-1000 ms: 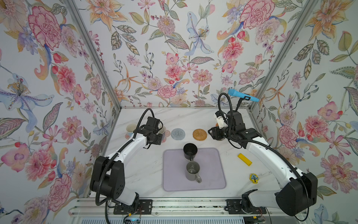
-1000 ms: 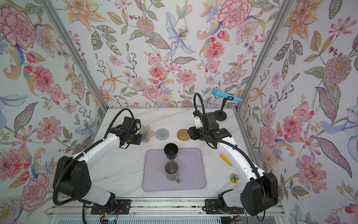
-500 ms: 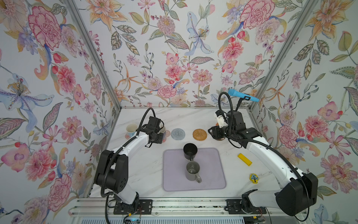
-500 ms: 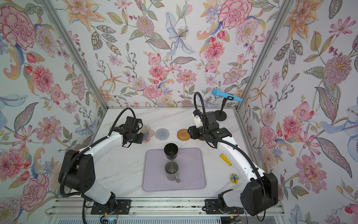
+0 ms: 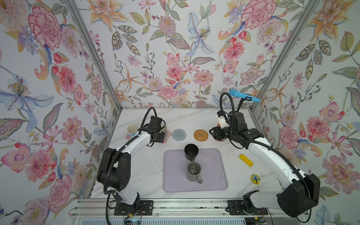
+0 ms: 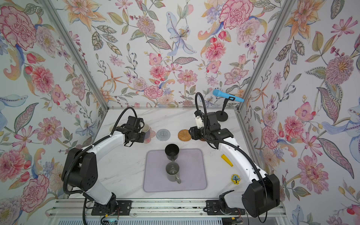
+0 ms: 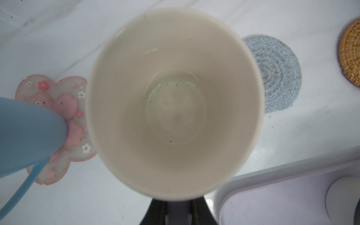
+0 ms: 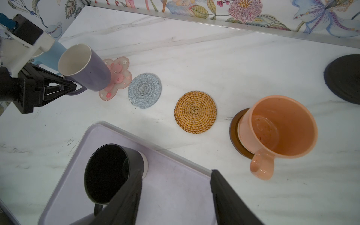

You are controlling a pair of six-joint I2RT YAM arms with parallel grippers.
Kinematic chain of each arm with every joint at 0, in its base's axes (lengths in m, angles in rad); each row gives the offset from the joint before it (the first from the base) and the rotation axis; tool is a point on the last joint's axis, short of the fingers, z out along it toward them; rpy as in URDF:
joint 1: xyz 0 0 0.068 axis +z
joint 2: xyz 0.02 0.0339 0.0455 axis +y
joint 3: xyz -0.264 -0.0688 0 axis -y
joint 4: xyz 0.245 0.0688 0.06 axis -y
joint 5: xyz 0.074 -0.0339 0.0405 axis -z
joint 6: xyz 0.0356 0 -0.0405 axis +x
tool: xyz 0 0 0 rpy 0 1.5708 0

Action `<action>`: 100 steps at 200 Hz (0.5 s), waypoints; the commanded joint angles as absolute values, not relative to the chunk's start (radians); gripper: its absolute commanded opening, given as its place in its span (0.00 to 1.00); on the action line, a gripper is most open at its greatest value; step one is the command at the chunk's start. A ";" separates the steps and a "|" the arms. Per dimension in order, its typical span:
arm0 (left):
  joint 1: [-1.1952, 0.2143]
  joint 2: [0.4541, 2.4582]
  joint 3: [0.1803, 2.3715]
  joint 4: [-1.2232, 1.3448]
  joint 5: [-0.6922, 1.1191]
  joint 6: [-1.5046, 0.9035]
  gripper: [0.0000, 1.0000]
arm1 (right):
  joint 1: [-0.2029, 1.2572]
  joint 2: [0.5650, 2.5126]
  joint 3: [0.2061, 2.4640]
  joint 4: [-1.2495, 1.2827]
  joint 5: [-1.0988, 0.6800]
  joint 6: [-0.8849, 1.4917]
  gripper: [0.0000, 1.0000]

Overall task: Place cups on coasters
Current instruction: Place the cup on the coaster.

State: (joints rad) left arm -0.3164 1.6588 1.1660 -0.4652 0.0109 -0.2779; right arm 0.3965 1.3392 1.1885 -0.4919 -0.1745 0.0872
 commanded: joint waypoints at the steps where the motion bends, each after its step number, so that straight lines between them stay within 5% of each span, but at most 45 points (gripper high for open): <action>1: -0.301 1.662 1.217 -0.392 -0.021 -0.301 0.00 | 0.394 1.312 1.171 -0.508 -0.162 0.095 0.59; 100: -0.289 1.691 1.206 -0.352 -0.033 -0.333 0.00 | 0.394 1.308 1.167 -0.508 -0.160 0.098 0.59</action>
State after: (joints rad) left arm -0.3016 1.6814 1.1759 -0.4252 -0.0078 -0.3092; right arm 0.3965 1.3281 1.1812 -0.4953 -0.1715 0.0937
